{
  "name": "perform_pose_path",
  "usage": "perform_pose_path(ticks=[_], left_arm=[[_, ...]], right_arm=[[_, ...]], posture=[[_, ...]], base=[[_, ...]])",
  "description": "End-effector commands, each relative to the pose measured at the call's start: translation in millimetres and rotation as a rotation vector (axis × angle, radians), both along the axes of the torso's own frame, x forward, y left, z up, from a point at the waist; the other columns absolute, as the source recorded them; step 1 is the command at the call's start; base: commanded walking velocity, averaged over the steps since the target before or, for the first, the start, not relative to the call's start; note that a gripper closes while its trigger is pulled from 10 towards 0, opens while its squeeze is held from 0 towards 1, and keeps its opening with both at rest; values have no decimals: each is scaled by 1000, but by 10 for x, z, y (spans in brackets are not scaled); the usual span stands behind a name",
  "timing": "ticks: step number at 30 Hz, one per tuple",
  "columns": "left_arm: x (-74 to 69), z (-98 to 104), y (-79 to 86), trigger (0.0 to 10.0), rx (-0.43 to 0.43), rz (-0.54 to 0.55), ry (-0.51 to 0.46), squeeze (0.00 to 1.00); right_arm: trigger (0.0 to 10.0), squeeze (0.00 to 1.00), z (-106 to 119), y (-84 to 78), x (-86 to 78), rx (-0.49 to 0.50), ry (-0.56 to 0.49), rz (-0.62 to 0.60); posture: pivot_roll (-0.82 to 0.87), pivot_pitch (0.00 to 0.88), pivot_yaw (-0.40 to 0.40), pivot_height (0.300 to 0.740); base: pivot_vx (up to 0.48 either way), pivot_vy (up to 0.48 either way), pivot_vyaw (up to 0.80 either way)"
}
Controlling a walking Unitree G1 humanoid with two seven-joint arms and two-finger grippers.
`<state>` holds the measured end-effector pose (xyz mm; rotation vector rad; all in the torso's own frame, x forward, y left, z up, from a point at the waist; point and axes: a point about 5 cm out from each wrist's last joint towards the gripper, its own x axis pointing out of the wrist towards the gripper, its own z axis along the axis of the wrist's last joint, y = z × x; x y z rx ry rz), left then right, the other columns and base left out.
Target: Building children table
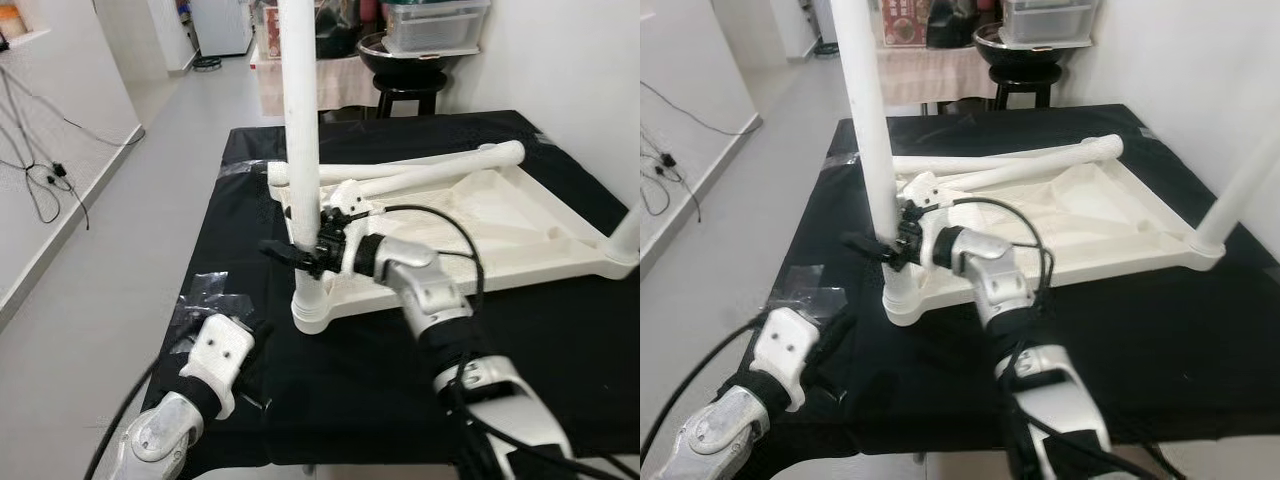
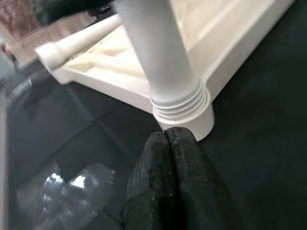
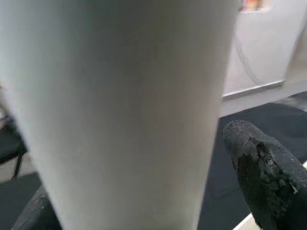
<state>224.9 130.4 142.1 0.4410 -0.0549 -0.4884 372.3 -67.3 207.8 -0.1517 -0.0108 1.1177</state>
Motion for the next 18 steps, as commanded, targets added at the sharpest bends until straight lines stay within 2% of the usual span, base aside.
perform_pose_path(ticks=[1, 6, 7, 9, 10, 11, 16, 18], left_arm=[[0, 0, -60, 10000, 138, -20, -52, 0], [35, -50, -150, 10000, 172, -25, -49, 0], [55, -97, -170, 10000, 203, 0, -48, 0], [65, -129, -179, 10000, 224, 16, -46, 0], [81, -127, -171, 10000, 266, 52, -73, 0], [89, -117, -166, 10000, 296, 76, -97, 0], [82, -115, -176, 10000, 313, 74, -106, 0], [59, -128, -185, 10000, 327, 89, -95, 0]], right_arm=[[10000, 0, -17, 28, 33, -61, 18, 43], [10000, 0, 1, 29, 78, -106, 61, 115], [510, 0, 14, 20, 95, -109, 82, 127], [510, 0, 22, 14, 106, -108, 92, 129], [0, 0, 17, -12, 111, -107, 107, 130], [0, 0, 12, -33, 112, -108, 118, 136], [0, 0, -3, -83, 119, -108, 132, 127], [0, 0, -72, -167, 163, -121, 132, 11]], posture=[[0, 28, 5, 740], [2, 30, 3, 740], [6, 32, 2, 740], [6, 32, 2, 740], [10, 35, 2, 740], [10, 35, 2, 740], [11, 36, 4, 740], [13, 40, 7, 740]], base=[[0, 0, 0], [0, 0, 0], [0, 0, 0], [0, 0, 0], [0, 0, 0], [0, 0, 0], [0, 0, 0], [0, 0, 0]])
